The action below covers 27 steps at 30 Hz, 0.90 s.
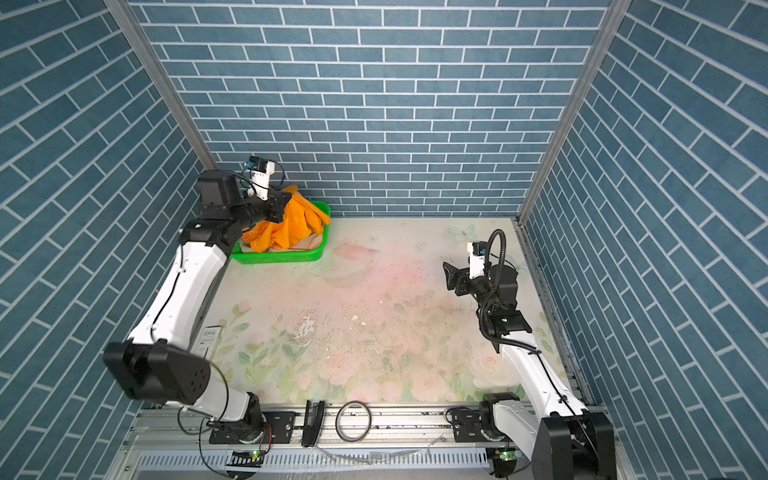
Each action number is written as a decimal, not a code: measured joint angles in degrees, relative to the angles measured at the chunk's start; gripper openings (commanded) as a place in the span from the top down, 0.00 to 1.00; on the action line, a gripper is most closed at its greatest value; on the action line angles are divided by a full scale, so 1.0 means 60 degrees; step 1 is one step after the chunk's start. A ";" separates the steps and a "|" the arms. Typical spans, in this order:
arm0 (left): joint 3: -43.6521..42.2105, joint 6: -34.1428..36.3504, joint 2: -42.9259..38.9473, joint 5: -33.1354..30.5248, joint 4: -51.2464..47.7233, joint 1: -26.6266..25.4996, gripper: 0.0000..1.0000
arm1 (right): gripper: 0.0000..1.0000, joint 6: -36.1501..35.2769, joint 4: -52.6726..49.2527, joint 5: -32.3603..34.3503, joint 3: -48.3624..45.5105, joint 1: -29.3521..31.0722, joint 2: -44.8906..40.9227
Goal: Fold and stack the shorts
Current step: 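Lift the orange shorts out with the left gripper while the right gripper reaches toward them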
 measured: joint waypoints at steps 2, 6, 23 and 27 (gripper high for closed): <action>0.0627 -0.0029 -0.0364 0.0477 -0.0335 -0.0164 1.00 | 0.19 0.0146 0.0004 -0.0255 0.0313 0.0015 0.0109; 0.1789 0.0040 -0.0390 0.1286 -0.1158 -0.1126 1.00 | 0.16 0.0251 -0.0098 -0.0576 0.0801 0.0015 0.0047; 0.0951 -0.0430 0.3847 0.0918 -0.0769 -0.4320 0.07 | 0.16 0.0342 -0.3060 0.0437 0.0452 0.1472 -0.1395; 0.0994 -0.0477 0.4473 -0.0026 -0.1224 -0.4466 0.00 | 0.16 0.0211 -0.3723 0.1140 0.0441 0.2488 -0.1366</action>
